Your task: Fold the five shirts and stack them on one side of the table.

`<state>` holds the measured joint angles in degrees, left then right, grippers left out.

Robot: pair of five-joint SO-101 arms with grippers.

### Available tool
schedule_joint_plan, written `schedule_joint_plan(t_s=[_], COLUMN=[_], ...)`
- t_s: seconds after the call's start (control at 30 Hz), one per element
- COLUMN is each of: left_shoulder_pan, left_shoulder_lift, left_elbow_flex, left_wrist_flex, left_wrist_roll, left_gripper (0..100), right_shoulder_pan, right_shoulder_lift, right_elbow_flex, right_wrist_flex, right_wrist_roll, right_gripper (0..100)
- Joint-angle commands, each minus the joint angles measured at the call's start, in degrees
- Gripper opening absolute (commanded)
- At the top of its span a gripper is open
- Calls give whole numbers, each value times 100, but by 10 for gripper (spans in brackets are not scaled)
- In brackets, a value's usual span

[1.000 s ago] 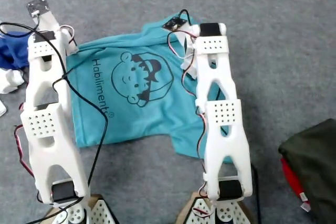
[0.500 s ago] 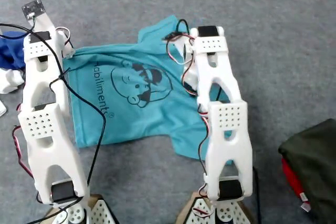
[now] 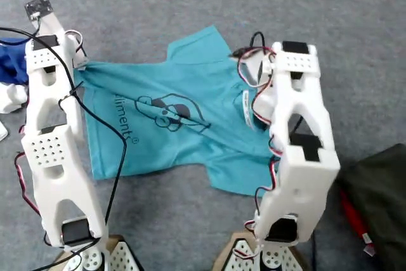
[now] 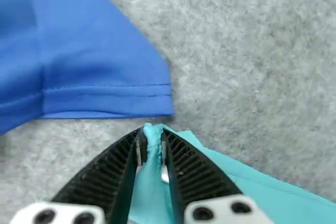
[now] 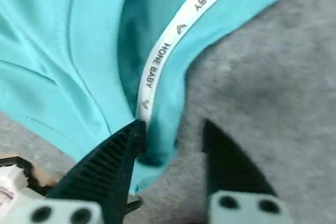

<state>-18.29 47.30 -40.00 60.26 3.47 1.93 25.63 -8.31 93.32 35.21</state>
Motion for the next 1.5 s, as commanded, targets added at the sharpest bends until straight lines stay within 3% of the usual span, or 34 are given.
schedule_joint_plan(t_s=[0.0, 0.2, 0.53, 0.7, 0.93, 1.13, 1.17, 1.33, 1.47], left_shoulder_pan=[-123, -114, -88, 26, 308, 457, 510, 712, 677], left_shoulder_lift=[-66, -66, -66, -66, -66, -66, -66, -110, -119], left_elbow_flex=[-352, -343, -316, -299, -299, -299, -299, -308, -352], left_wrist_flex=[0, -9, -18, 18, 281, 431, 475, 765, 853], left_wrist_roll=[-35, -35, -35, -44, -62, -70, -105, -563, -1442], left_gripper=[19, 19, 19, 19, 19, 19, 19, 19, 19], right_shoulder_pan=[101, -347, -1543, -1684, -1613, -1490, -1446, -1121, -822], right_shoulder_lift=[-1007, -945, 3310, 4892, 5174, 5121, 5130, 4954, 4426], right_elbow_flex=[-277, -2009, -6519, -8171, -8251, -8048, -8057, -7802, -7143], right_wrist_flex=[-53, -211, -703, -422, 79, 782, 888, 914, 914], right_wrist_roll=[105, -26, -607, -756, -721, -352, -352, -360, -343], right_gripper=[248, 223, 223, 221, 207, 2, 7, 5, 5])
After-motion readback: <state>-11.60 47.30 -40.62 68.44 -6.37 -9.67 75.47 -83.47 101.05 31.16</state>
